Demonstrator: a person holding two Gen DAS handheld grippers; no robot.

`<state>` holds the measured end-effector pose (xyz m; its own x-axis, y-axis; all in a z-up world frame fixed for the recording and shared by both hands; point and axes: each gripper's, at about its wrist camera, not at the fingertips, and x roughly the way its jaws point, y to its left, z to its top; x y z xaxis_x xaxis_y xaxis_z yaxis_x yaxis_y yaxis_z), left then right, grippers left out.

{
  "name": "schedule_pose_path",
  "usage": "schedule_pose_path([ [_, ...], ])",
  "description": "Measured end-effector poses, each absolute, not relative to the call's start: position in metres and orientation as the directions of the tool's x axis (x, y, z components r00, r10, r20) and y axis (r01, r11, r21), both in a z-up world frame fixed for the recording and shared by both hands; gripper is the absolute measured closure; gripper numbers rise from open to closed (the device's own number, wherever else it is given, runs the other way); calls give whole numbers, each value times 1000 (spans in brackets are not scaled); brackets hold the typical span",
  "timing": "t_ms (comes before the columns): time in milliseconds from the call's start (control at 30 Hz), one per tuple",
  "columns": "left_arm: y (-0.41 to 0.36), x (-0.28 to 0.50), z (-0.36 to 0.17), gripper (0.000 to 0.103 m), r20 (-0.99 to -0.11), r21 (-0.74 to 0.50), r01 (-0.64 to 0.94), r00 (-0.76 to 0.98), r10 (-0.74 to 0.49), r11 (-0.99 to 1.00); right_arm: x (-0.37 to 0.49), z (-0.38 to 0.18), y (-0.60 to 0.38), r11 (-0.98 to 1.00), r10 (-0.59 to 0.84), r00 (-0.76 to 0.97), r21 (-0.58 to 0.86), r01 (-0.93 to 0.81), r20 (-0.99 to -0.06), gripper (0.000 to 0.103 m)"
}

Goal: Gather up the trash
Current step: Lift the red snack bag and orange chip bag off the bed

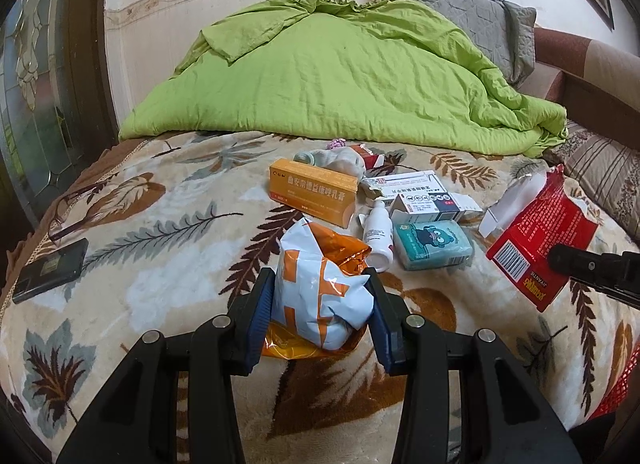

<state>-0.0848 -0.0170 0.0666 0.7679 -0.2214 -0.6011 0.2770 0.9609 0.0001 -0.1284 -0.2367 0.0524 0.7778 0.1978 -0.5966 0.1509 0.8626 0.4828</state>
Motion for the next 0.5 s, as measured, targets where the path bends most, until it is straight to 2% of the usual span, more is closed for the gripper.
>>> schedule_pose_path([
  [500,-19,-88,69,60,-594,-84,358,731,-335,930,-130,52,-241,857,194,779,489,160,-596,84],
])
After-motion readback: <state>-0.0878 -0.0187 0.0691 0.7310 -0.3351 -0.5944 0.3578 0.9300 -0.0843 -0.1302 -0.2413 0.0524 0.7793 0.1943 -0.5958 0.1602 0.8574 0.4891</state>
